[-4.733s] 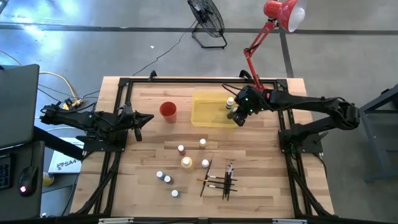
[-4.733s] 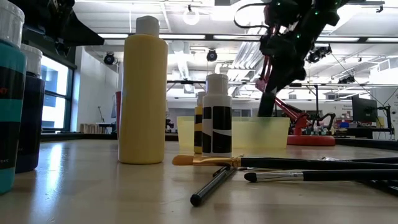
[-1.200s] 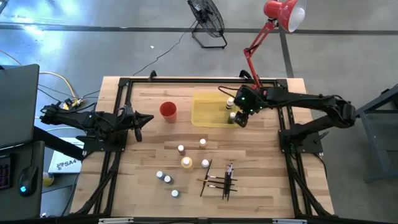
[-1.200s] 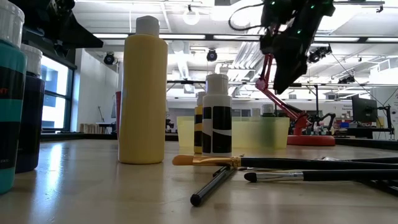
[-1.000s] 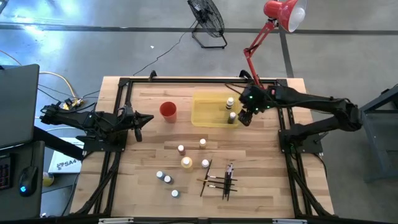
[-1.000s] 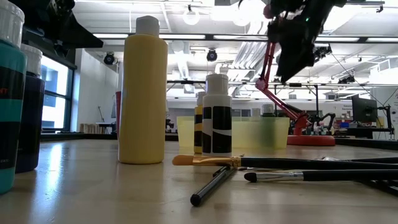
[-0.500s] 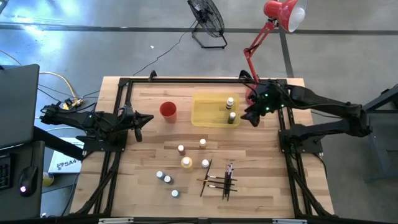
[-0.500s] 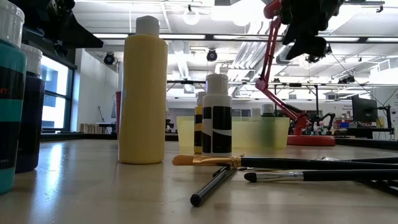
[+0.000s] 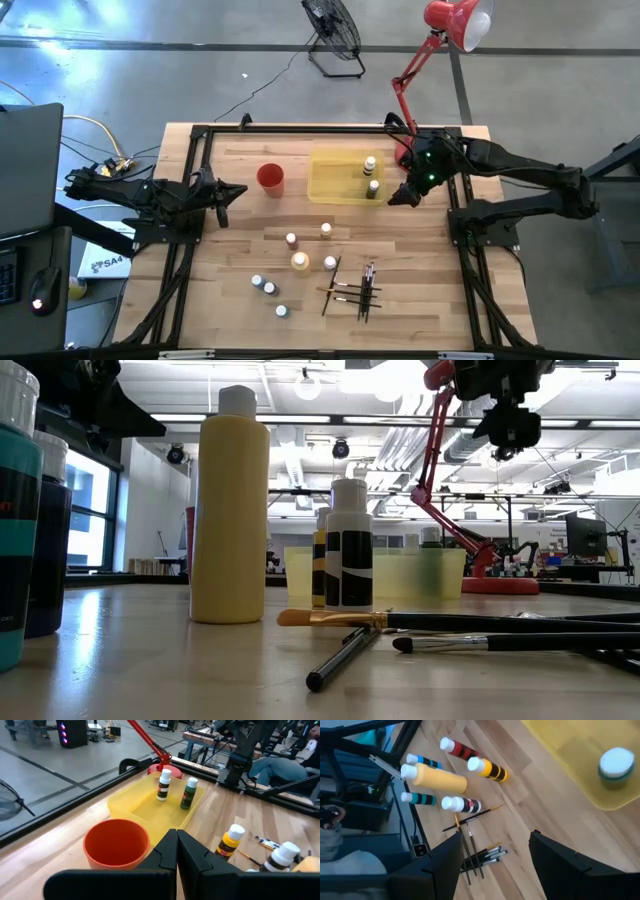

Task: Pick & Place Paint Supplies
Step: Put the yellow paint bottle into the yellow bin

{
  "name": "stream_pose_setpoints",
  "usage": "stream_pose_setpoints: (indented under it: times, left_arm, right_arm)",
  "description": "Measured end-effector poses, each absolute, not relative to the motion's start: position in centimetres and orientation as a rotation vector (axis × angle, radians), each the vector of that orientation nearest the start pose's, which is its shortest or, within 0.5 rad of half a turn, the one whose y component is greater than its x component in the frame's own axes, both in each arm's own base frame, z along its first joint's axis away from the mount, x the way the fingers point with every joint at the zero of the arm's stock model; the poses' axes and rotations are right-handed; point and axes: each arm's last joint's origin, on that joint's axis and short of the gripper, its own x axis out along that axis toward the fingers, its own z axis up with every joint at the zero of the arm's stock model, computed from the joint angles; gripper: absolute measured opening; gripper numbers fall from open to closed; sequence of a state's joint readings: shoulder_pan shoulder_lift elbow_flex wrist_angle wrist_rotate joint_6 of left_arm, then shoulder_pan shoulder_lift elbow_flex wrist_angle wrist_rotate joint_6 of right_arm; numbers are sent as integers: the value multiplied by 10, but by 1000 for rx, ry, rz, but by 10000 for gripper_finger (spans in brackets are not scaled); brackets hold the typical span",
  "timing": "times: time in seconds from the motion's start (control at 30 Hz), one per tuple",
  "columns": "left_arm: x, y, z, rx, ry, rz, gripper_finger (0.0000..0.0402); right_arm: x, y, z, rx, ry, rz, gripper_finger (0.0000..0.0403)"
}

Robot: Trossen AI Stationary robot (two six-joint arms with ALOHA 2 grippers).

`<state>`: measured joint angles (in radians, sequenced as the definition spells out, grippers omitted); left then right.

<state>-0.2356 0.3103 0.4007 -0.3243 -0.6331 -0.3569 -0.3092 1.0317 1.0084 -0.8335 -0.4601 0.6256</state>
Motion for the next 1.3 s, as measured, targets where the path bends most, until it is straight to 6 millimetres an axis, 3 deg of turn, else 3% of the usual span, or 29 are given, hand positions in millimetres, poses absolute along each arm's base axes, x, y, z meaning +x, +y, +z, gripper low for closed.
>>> stream_pose_setpoints:
  times: [0.17,0.37,0.6,0.77,1.13,1.3]
  left_arm:
    - [98,-7,248,-292,118,367,0]
    - [100,-9,255,-326,54,309,0]
    - [110,-15,259,-321,44,171,0]
    - [130,-21,266,-265,108,132,0]
    - [176,-35,320,104,441,20,0]
    - [194,-40,325,252,532,-48,0]
  right_arm:
    - [191,-36,315,861,821,-111,183]
    - [199,-22,318,753,755,-143,104]
    - [205,-10,323,597,629,-315,12]
    - [209,0,329,527,515,-407,3]
    - [208,20,330,502,495,-395,3]
    - [207,28,330,492,498,-370,4]
